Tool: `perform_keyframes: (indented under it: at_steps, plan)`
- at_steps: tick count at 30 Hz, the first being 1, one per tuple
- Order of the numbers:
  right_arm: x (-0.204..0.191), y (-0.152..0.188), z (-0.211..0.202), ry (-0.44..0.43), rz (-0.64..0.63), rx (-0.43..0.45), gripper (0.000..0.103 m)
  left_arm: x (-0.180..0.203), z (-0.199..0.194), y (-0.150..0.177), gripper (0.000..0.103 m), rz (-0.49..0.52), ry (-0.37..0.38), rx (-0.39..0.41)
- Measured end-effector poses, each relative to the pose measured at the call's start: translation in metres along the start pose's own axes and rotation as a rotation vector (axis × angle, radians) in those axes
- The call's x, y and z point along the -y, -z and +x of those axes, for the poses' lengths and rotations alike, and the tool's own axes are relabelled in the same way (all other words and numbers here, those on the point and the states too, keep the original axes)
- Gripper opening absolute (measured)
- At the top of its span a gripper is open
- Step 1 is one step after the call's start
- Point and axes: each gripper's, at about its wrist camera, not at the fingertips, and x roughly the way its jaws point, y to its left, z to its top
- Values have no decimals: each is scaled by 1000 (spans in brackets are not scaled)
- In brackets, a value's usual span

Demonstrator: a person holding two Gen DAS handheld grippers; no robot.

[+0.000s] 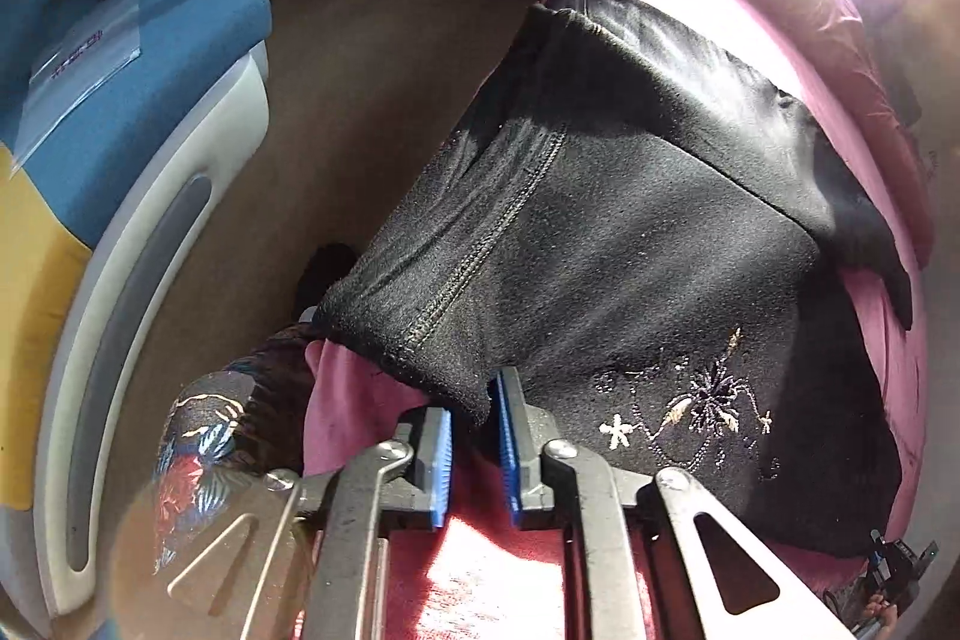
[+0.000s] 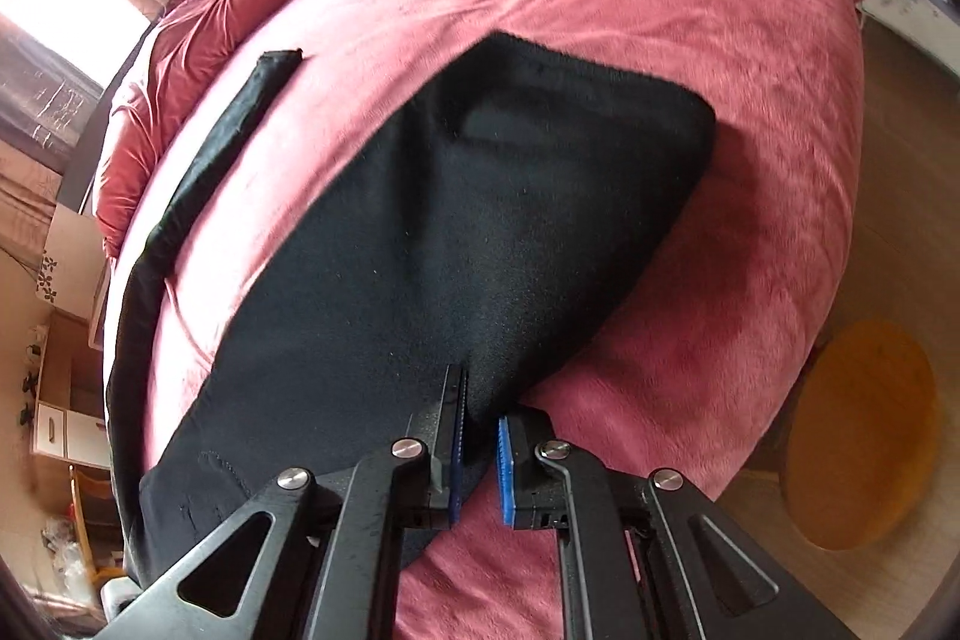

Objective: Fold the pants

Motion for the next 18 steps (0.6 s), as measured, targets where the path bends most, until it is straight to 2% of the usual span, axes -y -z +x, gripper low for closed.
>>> perform_keyframes:
  at_steps: [1,2,4,6,9,12,14,18]
  plan:
    - [0,-1,-2,-1,5,3,23,0,-6,-4,20,2,10,11]
    - [0,-3,-6,7,4,8,34,-1,-12,-7,25,6,5,26]
    - [-1,-4,-16,39,-11,25,45,-3,-32,-15,26,14,-13,71]
    - [-2,-7,-31,80,-33,67,46,-8,-54,-29,27,6,-17,132]
    - [-15,-10,-55,121,-75,143,47,-13,-77,-59,27,-31,17,200]
    - [-48,-7,-64,97,-149,173,52,-13,-81,-92,31,-92,81,225]
    - [-76,-2,-57,32,-208,141,57,-5,-67,-113,32,-108,130,223]
    - [-144,25,-21,-87,-351,6,57,23,-35,-157,33,-101,203,176]
